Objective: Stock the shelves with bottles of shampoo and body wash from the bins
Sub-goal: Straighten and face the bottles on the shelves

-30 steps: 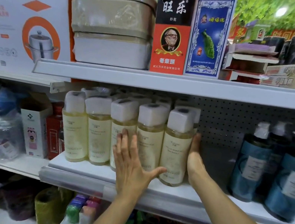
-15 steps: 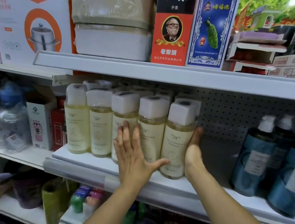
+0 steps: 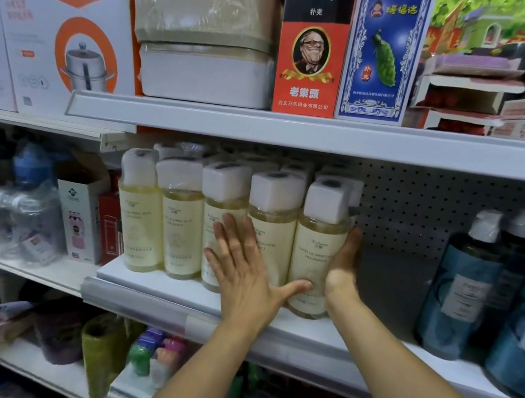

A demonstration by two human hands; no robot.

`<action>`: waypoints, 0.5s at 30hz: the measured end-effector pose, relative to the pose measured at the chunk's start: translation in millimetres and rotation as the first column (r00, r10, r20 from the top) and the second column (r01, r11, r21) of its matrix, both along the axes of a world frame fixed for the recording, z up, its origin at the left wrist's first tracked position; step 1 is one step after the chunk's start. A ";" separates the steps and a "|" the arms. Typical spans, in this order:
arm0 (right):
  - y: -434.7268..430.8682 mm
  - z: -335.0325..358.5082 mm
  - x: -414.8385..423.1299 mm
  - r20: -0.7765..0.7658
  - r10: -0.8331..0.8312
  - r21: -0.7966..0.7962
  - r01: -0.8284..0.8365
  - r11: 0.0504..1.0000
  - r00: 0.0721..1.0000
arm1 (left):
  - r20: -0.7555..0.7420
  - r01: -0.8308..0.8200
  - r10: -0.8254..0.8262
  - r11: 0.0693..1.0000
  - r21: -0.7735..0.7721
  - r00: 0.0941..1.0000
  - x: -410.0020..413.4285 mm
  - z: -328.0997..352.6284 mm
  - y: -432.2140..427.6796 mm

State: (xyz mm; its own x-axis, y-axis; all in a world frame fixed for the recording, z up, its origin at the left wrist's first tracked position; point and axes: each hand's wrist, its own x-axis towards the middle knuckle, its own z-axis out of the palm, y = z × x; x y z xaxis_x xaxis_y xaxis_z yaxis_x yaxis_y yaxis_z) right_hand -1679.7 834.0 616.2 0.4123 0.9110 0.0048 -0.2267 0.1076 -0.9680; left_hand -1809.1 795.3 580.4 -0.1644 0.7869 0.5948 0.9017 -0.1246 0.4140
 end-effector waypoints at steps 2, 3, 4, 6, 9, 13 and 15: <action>21.5 -14.1 8.4 0.015 0.006 0.011 -0.006 1.000 1.000 | 0.032 0.003 -0.003 1.000 -0.011 0.999 2.8 2.8 -2.9; 30.6 -19.3 12.1 0.028 0.014 0.024 -0.014 1.000 1.000 | 0.056 0.007 -0.006 1.000 -0.017 0.998 5.1 4.4 -4.4; 38.9 -23.2 16.4 0.038 0.021 0.023 -0.022 1.000 0.999 | 0.080 0.008 -0.007 1.000 -0.019 0.997 7.6 5.7 -5.6; 32.6 -11.3 16.0 0.037 0.042 0.020 -0.042 0.999 0.998 | 0.123 0.008 -0.007 1.000 -0.009 0.992 11.2 7.6 -7.3; 8.5 17.0 14.8 0.043 0.140 -0.002 -0.140 0.990 0.989 | 0.150 0.008 -0.007 1.000 -0.004 0.989 13.1 7.7 -8.4; 13.3 27.7 29.5 0.150 0.236 0.080 -0.250 0.965 0.960 | 0.151 -0.002 -0.001 1.000 0.020 0.989 13.0 6.5 -8.8; 21.6 30.5 32.6 0.153 0.204 0.110 -0.222 0.969 0.967 | 0.151 0.001 -0.005 1.000 0.022 0.988 13.7 6.1 -8.3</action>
